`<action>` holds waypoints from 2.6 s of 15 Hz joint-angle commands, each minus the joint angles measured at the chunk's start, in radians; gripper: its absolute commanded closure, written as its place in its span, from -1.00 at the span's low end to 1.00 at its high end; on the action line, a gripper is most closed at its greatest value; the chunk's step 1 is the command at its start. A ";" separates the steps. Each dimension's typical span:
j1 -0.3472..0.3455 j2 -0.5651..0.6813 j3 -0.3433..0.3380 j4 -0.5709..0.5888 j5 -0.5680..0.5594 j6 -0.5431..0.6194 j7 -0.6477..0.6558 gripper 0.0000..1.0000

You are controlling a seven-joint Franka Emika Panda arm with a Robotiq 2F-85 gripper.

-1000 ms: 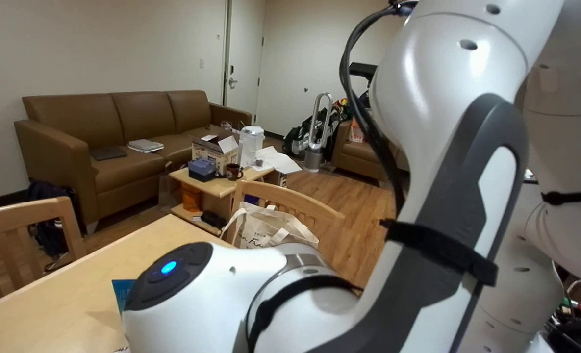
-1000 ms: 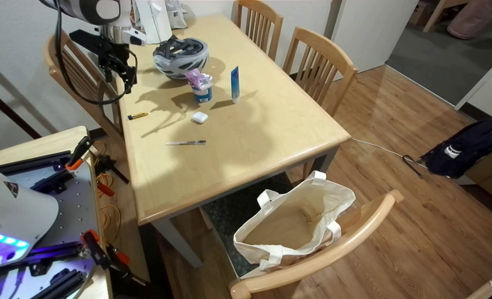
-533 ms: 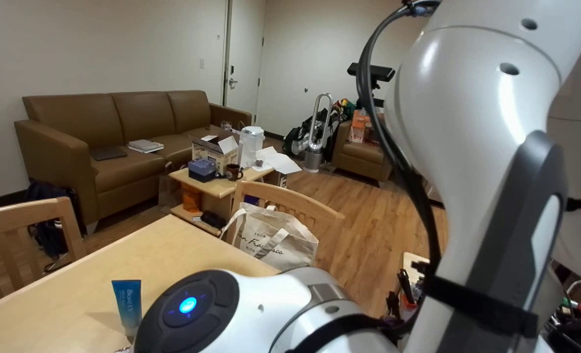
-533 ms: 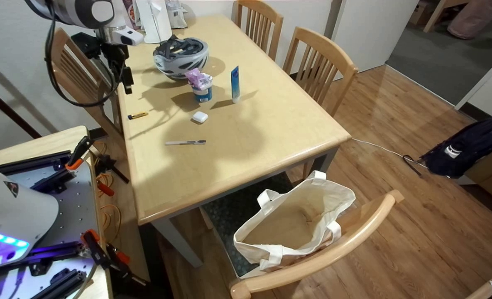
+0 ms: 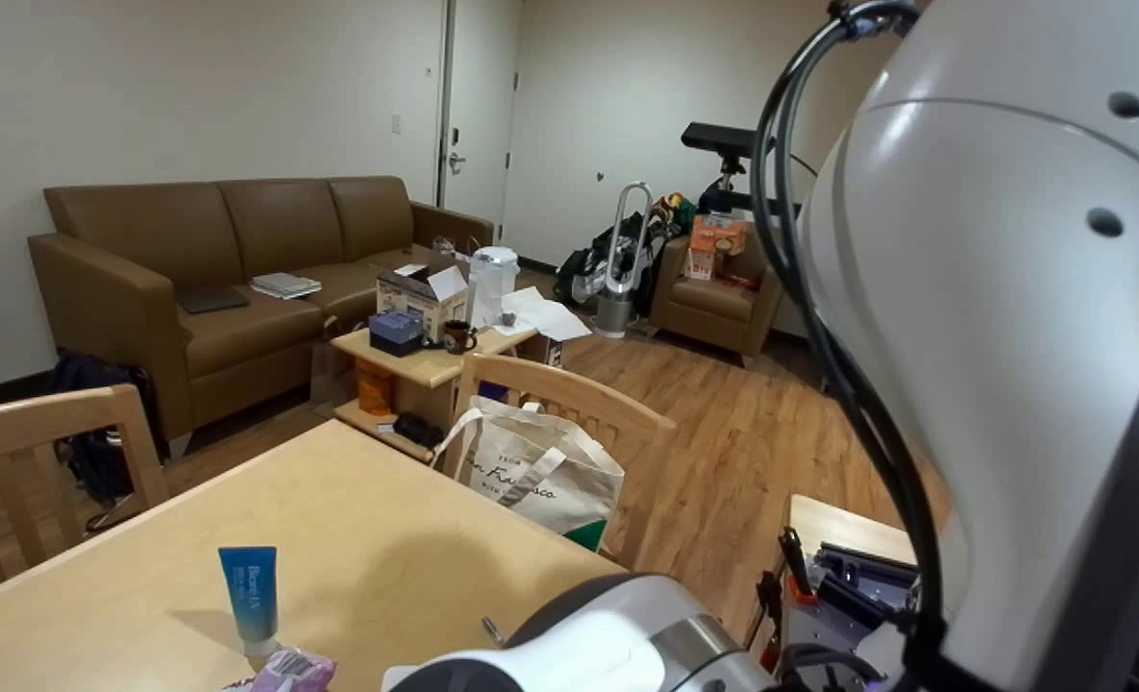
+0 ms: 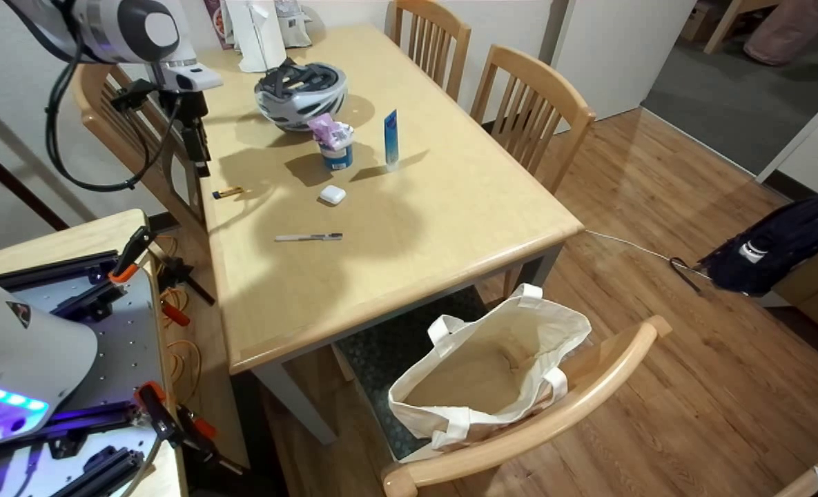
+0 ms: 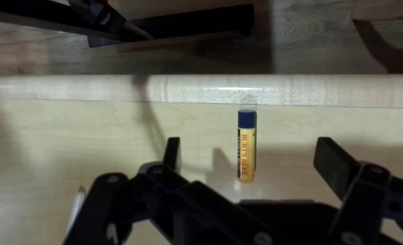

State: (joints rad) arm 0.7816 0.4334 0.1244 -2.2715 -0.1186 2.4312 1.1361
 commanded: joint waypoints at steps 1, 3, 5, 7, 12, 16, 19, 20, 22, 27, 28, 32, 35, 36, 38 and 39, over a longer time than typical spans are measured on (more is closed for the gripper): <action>-0.005 0.034 0.005 -0.022 0.005 0.113 0.098 -1.00; -0.001 0.060 -0.004 -0.035 -0.002 0.226 0.114 -1.00; 0.013 0.084 -0.024 -0.042 -0.025 0.306 0.091 -1.00; 0.026 0.102 -0.043 -0.040 -0.026 0.342 0.076 -1.00; 0.041 0.123 -0.066 -0.042 -0.008 0.385 0.056 -1.00; 0.023 0.125 -0.052 -0.069 0.014 0.393 0.026 -1.00; 0.016 0.121 -0.048 -0.071 0.018 0.276 0.004 -1.00; 0.015 0.123 -0.050 -0.068 0.013 0.253 0.001 -1.00; 0.009 0.135 -0.047 -0.052 0.003 0.219 -0.015 -0.47; 0.019 0.137 -0.051 -0.028 -0.008 0.228 -0.039 0.18; 0.020 0.137 -0.051 -0.026 -0.008 0.230 -0.042 0.33; 0.014 0.128 -0.040 -0.027 0.004 0.224 -0.052 0.87; 0.005 0.095 -0.039 -0.026 0.009 0.144 -0.058 0.93; 0.005 0.072 -0.046 -0.029 0.004 0.102 -0.048 0.91; 0.011 0.013 -0.069 -0.040 -0.021 0.018 -0.020 0.91; 0.014 -0.028 -0.085 -0.047 -0.043 -0.042 -0.007 0.91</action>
State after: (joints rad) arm 0.8011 0.5260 0.0632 -2.2846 -0.1245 2.5239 1.1148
